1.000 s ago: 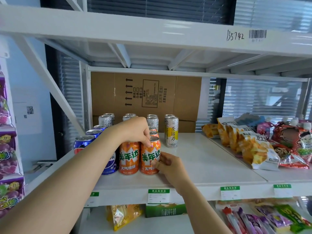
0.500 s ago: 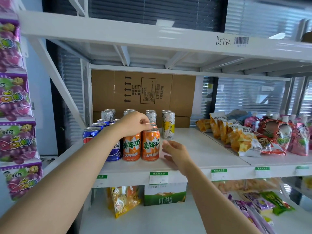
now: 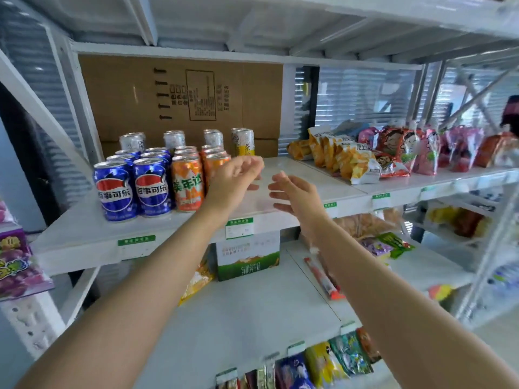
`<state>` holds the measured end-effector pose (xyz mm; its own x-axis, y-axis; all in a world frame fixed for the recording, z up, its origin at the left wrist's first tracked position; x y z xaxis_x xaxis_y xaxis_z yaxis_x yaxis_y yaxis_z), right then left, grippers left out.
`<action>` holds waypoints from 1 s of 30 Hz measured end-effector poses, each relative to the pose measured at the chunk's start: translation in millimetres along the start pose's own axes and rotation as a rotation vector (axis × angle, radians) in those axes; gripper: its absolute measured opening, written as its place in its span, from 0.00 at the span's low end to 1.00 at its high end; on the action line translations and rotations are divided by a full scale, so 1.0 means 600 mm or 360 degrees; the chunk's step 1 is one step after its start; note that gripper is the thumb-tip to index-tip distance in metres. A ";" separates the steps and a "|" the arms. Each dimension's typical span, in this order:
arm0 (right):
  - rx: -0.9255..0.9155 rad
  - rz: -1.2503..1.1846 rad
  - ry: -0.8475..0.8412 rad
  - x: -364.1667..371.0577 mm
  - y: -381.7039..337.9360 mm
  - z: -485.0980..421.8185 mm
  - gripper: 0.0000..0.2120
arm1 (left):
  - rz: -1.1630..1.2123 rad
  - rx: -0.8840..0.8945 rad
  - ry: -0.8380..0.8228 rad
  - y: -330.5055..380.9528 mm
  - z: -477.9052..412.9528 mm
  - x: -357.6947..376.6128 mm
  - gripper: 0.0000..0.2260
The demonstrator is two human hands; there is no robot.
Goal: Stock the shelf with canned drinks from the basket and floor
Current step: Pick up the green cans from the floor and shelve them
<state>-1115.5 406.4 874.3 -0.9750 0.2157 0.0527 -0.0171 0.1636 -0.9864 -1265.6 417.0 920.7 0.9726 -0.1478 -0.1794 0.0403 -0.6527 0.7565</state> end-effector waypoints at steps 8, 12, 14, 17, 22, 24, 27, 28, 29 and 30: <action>0.0133 -0.0155 0.0289 -0.132 0.061 0.105 0.16 | 0.0499 -0.0307 0.0044 -0.056 0.064 0.111 0.08; 0.0232 -0.0173 0.0521 -0.195 0.138 0.155 0.15 | 0.0660 -0.0478 -0.0080 -0.124 0.129 0.175 0.06; 0.0319 -0.0169 0.0594 -0.214 0.187 0.175 0.16 | 0.0685 -0.0596 -0.0138 -0.165 0.172 0.203 0.05; 0.0470 -0.0164 0.0632 -0.233 0.263 0.199 0.16 | 0.0676 -0.0757 -0.0195 -0.227 0.232 0.237 0.06; 0.0666 -0.0154 0.0652 -0.254 0.378 0.223 0.16 | 0.0609 -0.1007 -0.0292 -0.329 0.319 0.284 0.07; 0.0754 -0.0174 0.0670 -0.266 0.428 0.229 0.15 | 0.0553 -0.1106 -0.0315 -0.370 0.353 0.309 0.07; 0.0884 -0.0220 0.0671 -0.280 0.500 0.239 0.15 | 0.0482 -0.1234 -0.0312 -0.421 0.403 0.341 0.09; 0.0929 -0.0217 0.0659 -0.285 0.525 0.242 0.15 | 0.0461 -0.1283 -0.0312 -0.437 0.421 0.353 0.09; 0.0975 -0.0204 0.0645 -0.290 0.550 0.246 0.14 | 0.0443 -0.1339 -0.0310 -0.454 0.439 0.365 0.09; 0.1021 -0.0191 0.0629 -0.296 0.577 0.251 0.13 | 0.0432 -0.1399 -0.0304 -0.471 0.459 0.376 0.09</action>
<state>-981.8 279.9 499.8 -0.8087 0.5799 0.0983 -0.3612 -0.3578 -0.8611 -1120.7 363.4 493.1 0.9233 -0.3829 0.0314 0.0521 0.2059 0.9772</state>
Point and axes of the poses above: each hand's wrist, its own z-axis away from the middle knuckle, its own x-axis out of the palm, y = z × x, the point moved 7 cm from there along -z, towards the middle knuckle, and after that the axes turned 7 degrees about x, right-handed, at the moved point
